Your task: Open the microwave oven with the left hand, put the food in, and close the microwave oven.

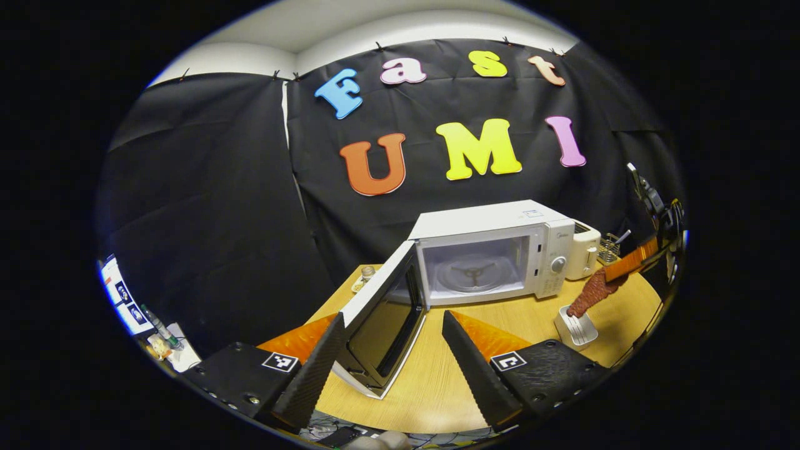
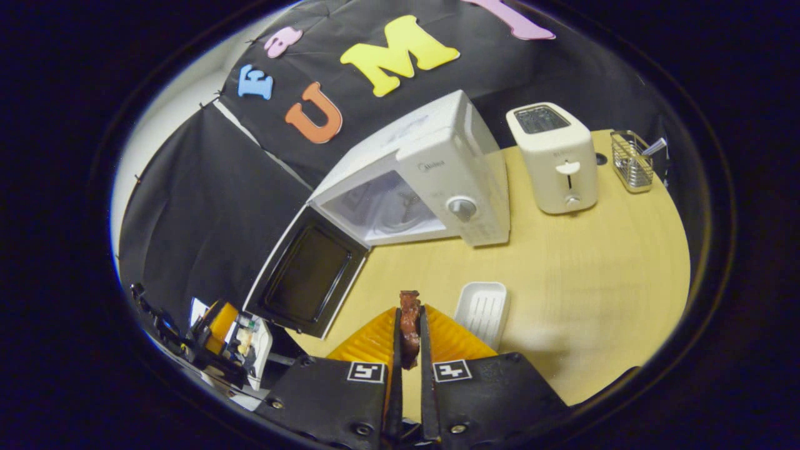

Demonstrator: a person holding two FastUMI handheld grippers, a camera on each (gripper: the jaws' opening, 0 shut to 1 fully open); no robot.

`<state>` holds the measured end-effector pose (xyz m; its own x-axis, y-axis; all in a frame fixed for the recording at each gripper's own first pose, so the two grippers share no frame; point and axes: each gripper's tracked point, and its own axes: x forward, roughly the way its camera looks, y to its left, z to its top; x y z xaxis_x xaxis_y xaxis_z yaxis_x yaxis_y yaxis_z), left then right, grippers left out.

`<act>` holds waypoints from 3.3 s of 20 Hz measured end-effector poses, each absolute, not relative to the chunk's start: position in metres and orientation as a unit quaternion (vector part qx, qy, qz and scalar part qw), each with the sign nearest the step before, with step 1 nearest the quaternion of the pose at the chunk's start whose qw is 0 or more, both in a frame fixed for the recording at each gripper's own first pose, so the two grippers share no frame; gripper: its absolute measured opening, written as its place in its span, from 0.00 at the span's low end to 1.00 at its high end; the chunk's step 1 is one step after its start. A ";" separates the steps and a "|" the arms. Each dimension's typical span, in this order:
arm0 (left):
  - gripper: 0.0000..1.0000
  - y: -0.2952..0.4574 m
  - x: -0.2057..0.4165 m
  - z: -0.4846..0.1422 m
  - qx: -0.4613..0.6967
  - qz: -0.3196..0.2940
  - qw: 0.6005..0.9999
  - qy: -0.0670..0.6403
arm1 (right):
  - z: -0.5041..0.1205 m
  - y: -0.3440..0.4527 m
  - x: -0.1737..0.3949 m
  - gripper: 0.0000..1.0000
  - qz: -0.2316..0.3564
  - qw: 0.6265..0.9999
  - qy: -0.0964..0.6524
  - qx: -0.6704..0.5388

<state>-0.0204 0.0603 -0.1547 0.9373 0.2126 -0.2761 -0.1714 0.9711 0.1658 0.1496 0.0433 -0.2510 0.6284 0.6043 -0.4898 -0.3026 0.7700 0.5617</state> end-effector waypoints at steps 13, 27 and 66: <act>0.96 0.104 -0.040 -0.174 0.065 -0.029 0.985 0.156 | -0.231 0.202 0.257 0.14 0.119 0.882 0.134 0.436; 0.96 0.163 -0.049 -0.207 0.056 -0.001 0.985 0.160 | -0.332 0.266 0.392 0.15 0.022 0.892 0.102 0.439; 0.95 0.144 -0.011 -0.112 0.041 0.015 0.997 0.056 | -0.142 0.135 0.200 0.99 0.006 0.997 0.077 0.008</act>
